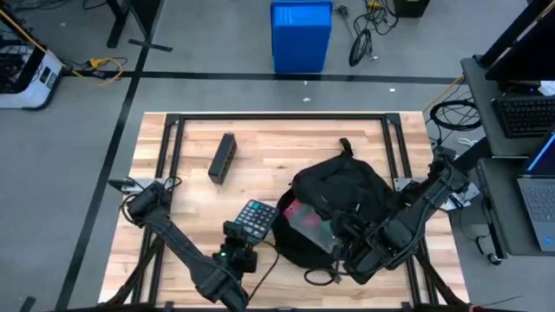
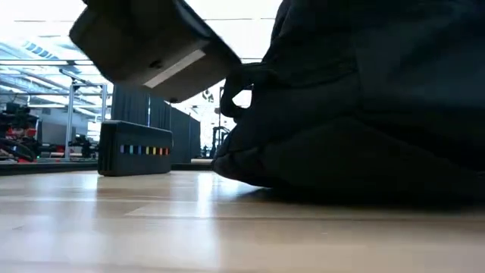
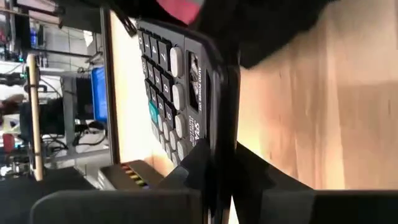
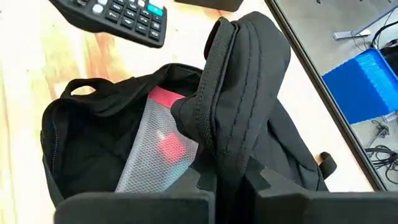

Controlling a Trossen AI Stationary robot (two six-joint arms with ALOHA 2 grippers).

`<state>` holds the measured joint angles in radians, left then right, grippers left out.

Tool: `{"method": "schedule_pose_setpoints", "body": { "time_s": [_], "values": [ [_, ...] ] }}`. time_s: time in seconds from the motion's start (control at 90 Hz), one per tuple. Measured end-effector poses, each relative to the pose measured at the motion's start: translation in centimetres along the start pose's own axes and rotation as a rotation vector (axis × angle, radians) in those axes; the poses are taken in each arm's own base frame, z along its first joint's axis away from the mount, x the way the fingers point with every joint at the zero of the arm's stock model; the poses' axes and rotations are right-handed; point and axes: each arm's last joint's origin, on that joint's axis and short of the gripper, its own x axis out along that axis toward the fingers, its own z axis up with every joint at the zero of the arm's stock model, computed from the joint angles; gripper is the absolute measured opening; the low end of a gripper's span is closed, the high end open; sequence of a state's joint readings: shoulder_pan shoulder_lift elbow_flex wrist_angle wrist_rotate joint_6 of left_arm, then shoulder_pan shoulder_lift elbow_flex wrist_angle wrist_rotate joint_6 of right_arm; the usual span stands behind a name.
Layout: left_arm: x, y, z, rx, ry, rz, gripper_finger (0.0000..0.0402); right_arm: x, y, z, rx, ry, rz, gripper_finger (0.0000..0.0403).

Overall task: Unpack backpack
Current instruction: Remove the black calculator from the black backpack

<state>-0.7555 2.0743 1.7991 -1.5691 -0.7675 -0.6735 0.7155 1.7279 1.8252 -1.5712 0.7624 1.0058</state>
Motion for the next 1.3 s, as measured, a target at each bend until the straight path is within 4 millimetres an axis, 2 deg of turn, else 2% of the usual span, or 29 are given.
{"method": "schedule_pose_setpoints", "body": {
  "time_s": [0.311, 0.556, 0.722, 1.1, 1.3],
  "values": [
    [4.6, -0.5, -1.8, -0.08, 0.155, 0.079, 0.0031, 0.0, 0.0, 0.0, -0.004, 0.0, 0.0, 0.0],
    [9.8, 1.4, -2.6, -0.04, 0.294, 0.181, 0.0031, 0.0, 0.0, 0.0, -0.003, -0.001, 0.0, 0.0],
    [12.8, 2.6, -2.8, -0.008, 0.326, 0.212, 0.0031, 0.0, 0.0, 0.0, -0.003, -0.001, 0.0, 0.0],
    [18.3, 4.2, -4.2, 0.135, 0.409, 0.218, 0.0031, 0.0, 0.0, 0.0, -0.003, 0.0, 0.002, 0.0],
    [20.9, 5.1, -4.1, 0.157, 0.41, 0.176, 0.0031, 0.0, 0.0, 0.0, -0.003, 0.0, 0.002, 0.0]
  ]
}}
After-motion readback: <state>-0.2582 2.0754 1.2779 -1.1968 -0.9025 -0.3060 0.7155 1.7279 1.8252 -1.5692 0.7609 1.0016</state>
